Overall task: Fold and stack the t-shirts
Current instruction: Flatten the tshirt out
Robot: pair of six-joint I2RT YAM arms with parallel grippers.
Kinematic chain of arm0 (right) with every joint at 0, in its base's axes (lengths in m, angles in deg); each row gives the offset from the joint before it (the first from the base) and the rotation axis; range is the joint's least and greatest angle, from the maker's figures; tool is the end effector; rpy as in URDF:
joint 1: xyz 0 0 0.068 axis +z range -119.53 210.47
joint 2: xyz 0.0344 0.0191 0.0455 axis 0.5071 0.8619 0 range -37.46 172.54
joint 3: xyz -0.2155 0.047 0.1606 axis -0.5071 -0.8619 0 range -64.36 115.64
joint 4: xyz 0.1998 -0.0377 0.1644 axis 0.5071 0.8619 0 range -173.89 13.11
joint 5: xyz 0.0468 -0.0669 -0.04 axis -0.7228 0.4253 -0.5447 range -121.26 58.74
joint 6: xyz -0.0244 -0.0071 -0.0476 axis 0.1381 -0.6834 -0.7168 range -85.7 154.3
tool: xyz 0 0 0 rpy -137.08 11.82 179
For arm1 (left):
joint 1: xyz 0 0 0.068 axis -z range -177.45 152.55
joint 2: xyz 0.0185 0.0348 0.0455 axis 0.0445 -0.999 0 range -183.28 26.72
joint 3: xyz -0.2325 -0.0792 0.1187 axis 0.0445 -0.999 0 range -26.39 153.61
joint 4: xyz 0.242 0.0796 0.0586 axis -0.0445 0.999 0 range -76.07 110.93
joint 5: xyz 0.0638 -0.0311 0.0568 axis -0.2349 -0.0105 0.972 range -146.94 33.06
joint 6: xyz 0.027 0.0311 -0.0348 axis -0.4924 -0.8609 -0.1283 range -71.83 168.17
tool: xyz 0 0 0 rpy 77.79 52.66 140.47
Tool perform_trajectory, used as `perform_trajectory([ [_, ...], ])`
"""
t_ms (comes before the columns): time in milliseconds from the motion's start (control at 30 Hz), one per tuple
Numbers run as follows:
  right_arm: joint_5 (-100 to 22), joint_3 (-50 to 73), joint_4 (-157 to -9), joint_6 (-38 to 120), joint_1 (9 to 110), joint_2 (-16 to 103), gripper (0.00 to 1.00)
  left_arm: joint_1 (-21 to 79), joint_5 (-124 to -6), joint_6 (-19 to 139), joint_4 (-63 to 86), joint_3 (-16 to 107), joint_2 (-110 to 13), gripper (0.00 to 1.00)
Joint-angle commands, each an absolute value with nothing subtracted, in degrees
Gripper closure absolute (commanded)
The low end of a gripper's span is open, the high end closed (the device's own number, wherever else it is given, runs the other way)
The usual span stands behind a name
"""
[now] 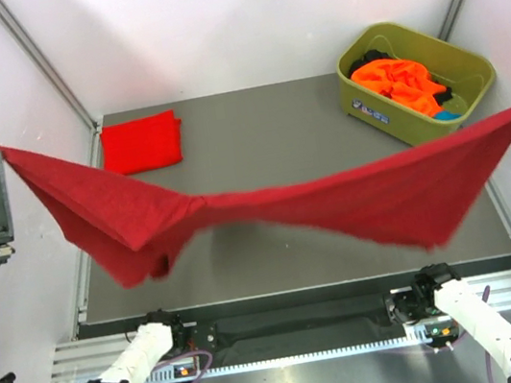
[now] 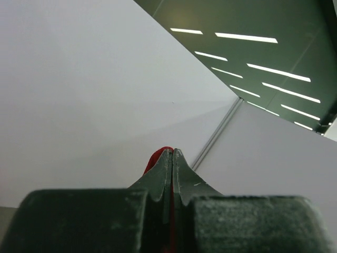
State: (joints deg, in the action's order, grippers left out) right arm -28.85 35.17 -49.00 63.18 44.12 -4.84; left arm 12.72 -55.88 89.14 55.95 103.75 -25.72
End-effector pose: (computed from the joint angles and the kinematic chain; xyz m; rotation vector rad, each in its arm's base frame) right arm -0.0663 -0.0176 0.5628 0.1759 1.0181 0.6555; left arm -0.0573 0.0110 0.6388 -0.2766 0.9378 -0.8142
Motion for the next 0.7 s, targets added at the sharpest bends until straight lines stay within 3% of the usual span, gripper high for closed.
perform_trajectory([
  [0,-30.21,39.07,-45.93,64.97,43.66,-2.66,1.0,12.39,-59.93,91.32,56.82,104.55,-29.26,1.0],
  [133,-28.29,39.53,-45.83,64.18,43.57,-1.86,1.0,12.48,-58.61,89.14,57.61,108.34,-32.95,1.0],
  [400,-23.36,16.35,-57.51,63.31,43.57,-1.78,1.0,12.48,-54.83,82.63,52.53,98.34,-41.81,1.0],
  [667,-23.52,2.26,-78.32,59.97,43.48,13.31,1.0,12.39,-55.36,79.63,41.17,90.31,-56.32,1.0],
])
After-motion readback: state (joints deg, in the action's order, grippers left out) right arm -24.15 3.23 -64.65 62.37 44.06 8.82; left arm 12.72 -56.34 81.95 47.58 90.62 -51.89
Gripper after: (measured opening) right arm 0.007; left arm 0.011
